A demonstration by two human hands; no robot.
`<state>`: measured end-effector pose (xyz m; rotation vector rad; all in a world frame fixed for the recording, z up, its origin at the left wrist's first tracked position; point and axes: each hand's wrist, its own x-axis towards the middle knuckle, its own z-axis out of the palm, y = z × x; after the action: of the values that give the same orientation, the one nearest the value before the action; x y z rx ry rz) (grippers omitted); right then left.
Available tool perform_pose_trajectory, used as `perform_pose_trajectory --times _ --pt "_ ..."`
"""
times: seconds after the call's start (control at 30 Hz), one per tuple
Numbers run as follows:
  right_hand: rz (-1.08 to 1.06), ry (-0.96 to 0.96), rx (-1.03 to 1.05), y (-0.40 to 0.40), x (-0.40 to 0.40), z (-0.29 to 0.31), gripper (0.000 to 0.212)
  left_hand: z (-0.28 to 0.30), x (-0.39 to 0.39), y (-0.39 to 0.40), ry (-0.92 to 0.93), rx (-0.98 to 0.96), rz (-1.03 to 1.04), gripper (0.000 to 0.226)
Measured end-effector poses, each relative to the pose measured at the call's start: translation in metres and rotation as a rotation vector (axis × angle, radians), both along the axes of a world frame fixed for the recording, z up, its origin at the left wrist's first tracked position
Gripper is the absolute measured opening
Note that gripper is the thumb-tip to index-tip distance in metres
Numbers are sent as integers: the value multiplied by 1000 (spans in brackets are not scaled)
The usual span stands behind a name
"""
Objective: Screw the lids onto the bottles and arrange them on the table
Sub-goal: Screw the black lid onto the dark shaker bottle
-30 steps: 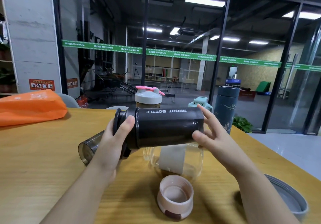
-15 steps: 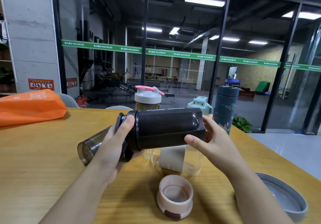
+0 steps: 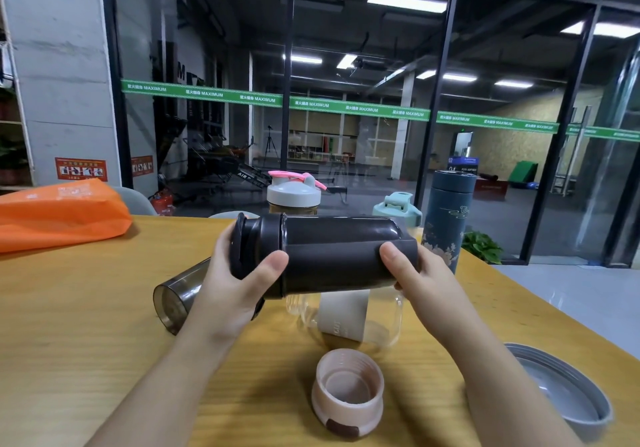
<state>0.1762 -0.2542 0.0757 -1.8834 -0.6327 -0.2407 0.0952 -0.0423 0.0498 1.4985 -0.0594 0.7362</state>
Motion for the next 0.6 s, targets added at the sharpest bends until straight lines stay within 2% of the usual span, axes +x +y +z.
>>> perform_pose_trajectory --times 0.07,0.23,0.33,0.47,0.53,0.6 --pt "-9 3 7 0 0 1 38 0 0 0 -20 41 1 113" --pt "-19 29 18 0 0 1 43 1 0 -3 -92 101 16 93" --pt "-33 42 16 0 1 2 47 1 -1 -4 -118 120 30 97" --pt "-20 44 57 1 1 2 57 2 -3 -4 -120 152 34 103" --pt "-26 18 109 3 1 1 61 2 -3 -7 -127 134 51 94" --pt "-55 -33 117 4 7 -3 76 4 -4 -11 -142 115 71 88"
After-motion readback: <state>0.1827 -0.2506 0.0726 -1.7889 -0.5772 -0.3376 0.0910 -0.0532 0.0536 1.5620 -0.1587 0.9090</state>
